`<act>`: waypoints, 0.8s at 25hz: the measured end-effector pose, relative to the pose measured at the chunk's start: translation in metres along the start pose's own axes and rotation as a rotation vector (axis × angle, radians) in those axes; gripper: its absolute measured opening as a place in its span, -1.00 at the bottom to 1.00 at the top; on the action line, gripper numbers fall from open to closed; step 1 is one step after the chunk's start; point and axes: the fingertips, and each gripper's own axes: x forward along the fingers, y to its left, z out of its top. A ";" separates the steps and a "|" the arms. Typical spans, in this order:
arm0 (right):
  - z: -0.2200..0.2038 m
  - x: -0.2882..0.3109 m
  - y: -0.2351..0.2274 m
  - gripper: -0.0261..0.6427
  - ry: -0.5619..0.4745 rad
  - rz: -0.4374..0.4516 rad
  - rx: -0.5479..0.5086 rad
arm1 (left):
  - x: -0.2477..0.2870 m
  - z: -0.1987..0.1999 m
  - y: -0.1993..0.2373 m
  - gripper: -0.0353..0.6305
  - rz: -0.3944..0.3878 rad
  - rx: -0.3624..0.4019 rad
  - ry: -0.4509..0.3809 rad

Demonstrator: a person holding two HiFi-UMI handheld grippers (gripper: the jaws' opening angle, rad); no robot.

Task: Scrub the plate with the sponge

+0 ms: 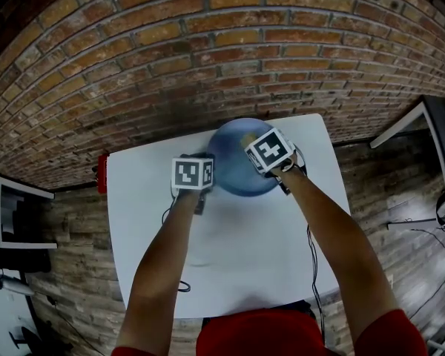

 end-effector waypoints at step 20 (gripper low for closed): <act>-0.005 -0.002 0.095 -0.46 0.007 0.130 -0.050 | 0.001 -0.001 0.000 -0.70 0.001 -0.038 -0.013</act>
